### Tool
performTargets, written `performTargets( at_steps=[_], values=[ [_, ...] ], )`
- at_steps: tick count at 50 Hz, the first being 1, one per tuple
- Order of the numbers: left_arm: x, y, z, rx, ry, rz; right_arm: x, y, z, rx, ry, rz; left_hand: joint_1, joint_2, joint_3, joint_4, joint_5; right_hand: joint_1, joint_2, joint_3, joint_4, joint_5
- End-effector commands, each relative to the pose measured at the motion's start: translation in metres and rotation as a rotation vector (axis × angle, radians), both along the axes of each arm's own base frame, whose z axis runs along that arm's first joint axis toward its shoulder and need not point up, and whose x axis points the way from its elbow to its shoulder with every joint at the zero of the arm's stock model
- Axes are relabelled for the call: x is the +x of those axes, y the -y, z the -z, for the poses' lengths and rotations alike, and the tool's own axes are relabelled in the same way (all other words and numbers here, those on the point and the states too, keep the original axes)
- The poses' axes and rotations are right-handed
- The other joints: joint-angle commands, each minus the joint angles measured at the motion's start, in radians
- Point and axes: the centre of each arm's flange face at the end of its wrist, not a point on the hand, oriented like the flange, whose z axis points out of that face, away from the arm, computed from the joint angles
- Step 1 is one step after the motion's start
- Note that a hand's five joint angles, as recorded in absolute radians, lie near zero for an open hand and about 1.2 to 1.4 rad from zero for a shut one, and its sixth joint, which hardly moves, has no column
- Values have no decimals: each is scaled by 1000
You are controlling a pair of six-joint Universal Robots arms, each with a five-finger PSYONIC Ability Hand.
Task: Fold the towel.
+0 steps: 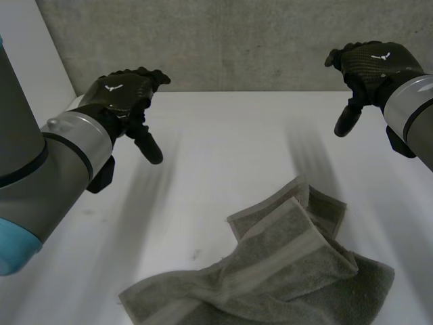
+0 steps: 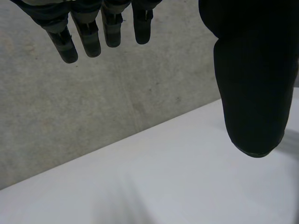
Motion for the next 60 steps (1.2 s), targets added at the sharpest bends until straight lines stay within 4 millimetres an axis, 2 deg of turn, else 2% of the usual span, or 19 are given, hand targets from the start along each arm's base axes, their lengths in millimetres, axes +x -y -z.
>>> performTargets(
  at_steps=[1, 5, 7, 8, 10, 11, 13, 15, 19, 23, 32, 38, 41, 43, 47, 48, 52, 54, 60],
  values=[
    [-12, -26, 14, 59, 39, 80, 0, -2, 14, 37, -164, -37, 13, 18, 16, 15, -19, -41, -75, -64, -79, -54],
    [-18, -36, 27, 94, 55, 135, 0, -2, 22, 67, -219, -52, 16, 21, 19, 18, -17, -41, -75, -64, -79, -54],
    [-30, -40, 46, 134, 67, 204, 0, -2, 28, 80, -235, -55, 16, 21, 19, 18, -17, -41, -75, -64, -79, -54],
    [-30, -40, 46, 134, 67, 205, 0, -2, 28, 80, -235, -55, 16, 21, 19, 18, -17, -41, -75, -64, -79, -54],
    [-48, -46, 64, 149, 71, 284, -3, 2, 37, 106, -240, -39, 21, 27, 25, 24, -11, -41, -75, -64, -79, -54],
    [-48, -46, 64, 150, 71, 285, -3, 2, 37, 106, -240, -39, 21, 27, 25, 24, -11, -41, -75, -64, -79, -54],
    [-59, -50, 71, 141, 67, 325, -17, 12, 51, 154, -247, 7, 42, 48, 46, 44, 10, -41, -75, -64, -79, -54],
    [-76, -50, 85, 120, 59, 385, -25, 18, 56, 166, -243, 31, 57, 62, 60, 59, 25, -41, -75, -64, -79, -54],
    [-89, -47, 94, 83, 59, 432, -36, 26, 66, 165, -226, 72, 104, 109, 107, 106, 72, -41, -75, -64, -79, -54],
    [-105, -43, 110, 22, 100, 519, -50, 33, 85, 170, -206, 115, 308, 314, 312, 311, 276, -41, -75, -64, -79, -54],
    [-135, -56, 141, -39, 170, 673, -69, 32, 120, 226, -202, 135, 333, 338, 336, 335, 301, -41, -75, -64, -79, -54],
    [-148, -60, 158, -34, 181, 702, -72, 31, 136, 259, -202, 113, 365, 370, 368, 367, 333, -41, -75, -64, -79, -54],
    [-150, -60, 161, -31, 183, 703, -72, 31, 137, 262, -202, 109, 400, 406, 404, 402, 368, -41, -75, -64, -79, -54],
    [-153, -60, 164, -32, 183, 708, -72, 31, 138, 268, -202, 107, 570, 575, 573, 572, 537, -41, -75, -64, -79, -54],
    [-156, -59, 167, -36, 183, 707, -71, 30, 139, 271, -202, 106, 703, 708, 706, 705, 670, -41, -75, -64, -79, -54],
    [-156, -58, 169, -38, 184, 704, -71, 30, 140, 272, -203, 104, 819, 824, 822, 821, 787, -41, -75, -64, -79, -54],
    [-157, -57, 169, -62, 193, 705, -70, 30, 140, 270, -203, 98, 949, 955, 953, 951, 917, -41, -75, -64, -79, -54],
    [-157, -57, 169, -94, 217, 707, -69, 30, 139, 266, -201, 87, 1086, 1092, 1090, 1088, 1054, -41, -75, -64, -79, -54],
    [-154, -57, 166, -130, 257, 691, -62, 29, 138, 258, -186, 26, 1228, 1233, 1231, 1230, 1196, -41, -75, -64, -79, -54]
  ],
)
